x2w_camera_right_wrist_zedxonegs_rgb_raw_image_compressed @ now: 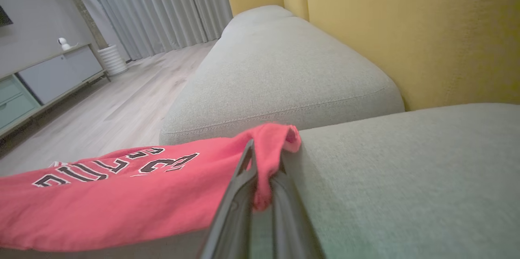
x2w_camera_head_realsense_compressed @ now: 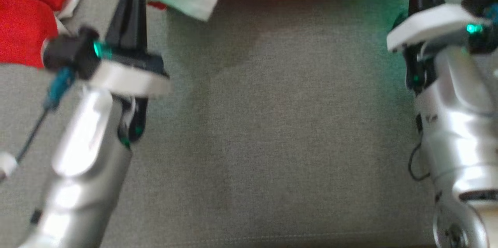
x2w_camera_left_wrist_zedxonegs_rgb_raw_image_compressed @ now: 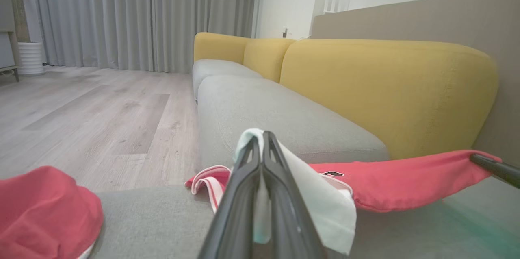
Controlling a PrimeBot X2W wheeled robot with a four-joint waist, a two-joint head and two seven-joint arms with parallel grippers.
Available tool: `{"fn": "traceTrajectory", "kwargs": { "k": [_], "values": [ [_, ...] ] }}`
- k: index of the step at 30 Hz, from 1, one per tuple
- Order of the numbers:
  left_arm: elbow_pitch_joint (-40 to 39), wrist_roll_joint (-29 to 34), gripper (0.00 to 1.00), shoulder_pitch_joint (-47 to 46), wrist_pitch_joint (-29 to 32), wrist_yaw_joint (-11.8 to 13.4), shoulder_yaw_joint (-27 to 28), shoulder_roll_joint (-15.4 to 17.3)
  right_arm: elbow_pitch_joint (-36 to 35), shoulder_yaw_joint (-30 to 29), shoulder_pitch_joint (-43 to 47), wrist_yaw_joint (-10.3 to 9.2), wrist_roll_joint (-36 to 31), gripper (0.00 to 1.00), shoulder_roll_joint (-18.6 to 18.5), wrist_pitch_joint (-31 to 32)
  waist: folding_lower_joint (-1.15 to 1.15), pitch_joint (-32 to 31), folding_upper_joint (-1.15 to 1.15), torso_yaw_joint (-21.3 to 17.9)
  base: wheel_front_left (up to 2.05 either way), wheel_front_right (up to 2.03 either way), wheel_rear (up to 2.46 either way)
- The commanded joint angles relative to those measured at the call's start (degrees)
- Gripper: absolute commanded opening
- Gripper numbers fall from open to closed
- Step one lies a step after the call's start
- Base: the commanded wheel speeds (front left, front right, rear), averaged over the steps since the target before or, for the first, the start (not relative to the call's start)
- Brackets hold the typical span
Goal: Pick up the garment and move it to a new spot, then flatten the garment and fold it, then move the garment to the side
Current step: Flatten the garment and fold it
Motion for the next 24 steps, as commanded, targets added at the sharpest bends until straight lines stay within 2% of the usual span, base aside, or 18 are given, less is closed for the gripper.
{"fn": "traceTrajectory", "kwargs": {
  "k": [1, 14, 15, 16, 19, 24],
  "values": [
    [-4.0, -0.3, 0.0, 2.6, -0.6, 0.8, 1.9, 2.5, -3.3, 1.2, 2.3, 0.21, 1.4, 0.0, 1.1, -0.6, 0.01, -2.0, 0.0, 0.0, 0.0, 0.0, 0.0],
    [-19.7, -3.4, 0.0, 32.0, 2.4, 8.3, 1.6, 4.9, -13.7, 1.0, 27.1, 0.21, 6.9, 0.0, 1.1, -0.6, 0.01, -16.7, 0.0, 0.0, 0.0, 0.0, 0.0],
    [-19.7, -3.4, 0.0, 32.0, 2.4, 8.3, 1.6, 4.9, -13.7, 1.0, 27.1, 0.21, 6.9, 0.0, 1.1, -0.6, 0.01, -16.7, 0.0, 0.0, 0.0, 0.0, 0.0],
    [-21.5, -3.5, 0.0, 35.9, 3.0, 9.6, 1.6, 5.4, -15.2, 0.6, 30.7, 0.21, 7.4, 0.0, 1.1, -0.4, 0.01, -18.2, 0.0, 0.0, 0.0, 0.0, 0.0],
    [-23.3, -4.4, 0.0, 41.0, 3.2, 11.2, 1.9, 5.6, -17.9, 0.7, 35.2, 0.21, 8.2, 0.0, 1.1, 0.3, 0.01, -20.1, 0.0, -0.4, 0.0, 0.0, 0.0],
    [-26.4, -5.7, 0.0, 46.9, 4.1, 12.8, 1.0, 4.8, -22.8, 1.0, 42.0, 0.21, 9.1, 0.0, 1.1, 2.3, 0.01, -21.9, 0.0, -0.6, 0.0, 0.0, 0.0]
  ]
}}
